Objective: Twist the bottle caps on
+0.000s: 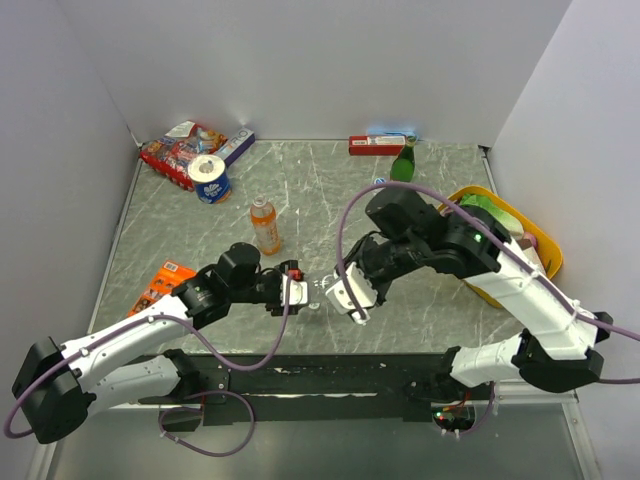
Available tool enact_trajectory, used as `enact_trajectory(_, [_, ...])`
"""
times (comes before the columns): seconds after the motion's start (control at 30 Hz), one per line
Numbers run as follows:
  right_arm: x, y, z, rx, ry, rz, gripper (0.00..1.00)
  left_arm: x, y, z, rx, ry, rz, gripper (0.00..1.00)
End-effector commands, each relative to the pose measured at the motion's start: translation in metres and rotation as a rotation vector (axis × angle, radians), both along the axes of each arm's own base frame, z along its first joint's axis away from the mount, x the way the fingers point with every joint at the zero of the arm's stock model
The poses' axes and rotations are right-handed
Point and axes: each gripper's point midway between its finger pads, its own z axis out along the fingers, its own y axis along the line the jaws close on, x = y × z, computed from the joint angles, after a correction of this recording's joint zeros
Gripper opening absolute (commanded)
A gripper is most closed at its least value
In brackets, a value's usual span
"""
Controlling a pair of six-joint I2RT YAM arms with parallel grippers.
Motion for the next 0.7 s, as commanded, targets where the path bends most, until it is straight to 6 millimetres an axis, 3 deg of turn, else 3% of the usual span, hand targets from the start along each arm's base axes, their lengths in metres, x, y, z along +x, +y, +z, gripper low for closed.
enact_trajectory(0.0, [-0.014,-0.015,-0.008,-0.091,0.005,0.056,0.27,0.005,-0.014,0.027,-0.062,-0.088,-0.028,0.01])
enact_trajectory(0.27, [-0.016,-0.015,-0.023,-0.154,-0.049,0.147,0.27,0.005,-0.019,0.035,-0.093,-0.091,-0.027,0.01])
enact_trajectory(0.67, [-0.029,-0.021,-0.031,-0.203,0.003,0.164,0.26,0.008,-0.019,0.042,-0.134,-0.082,0.005,0.01])
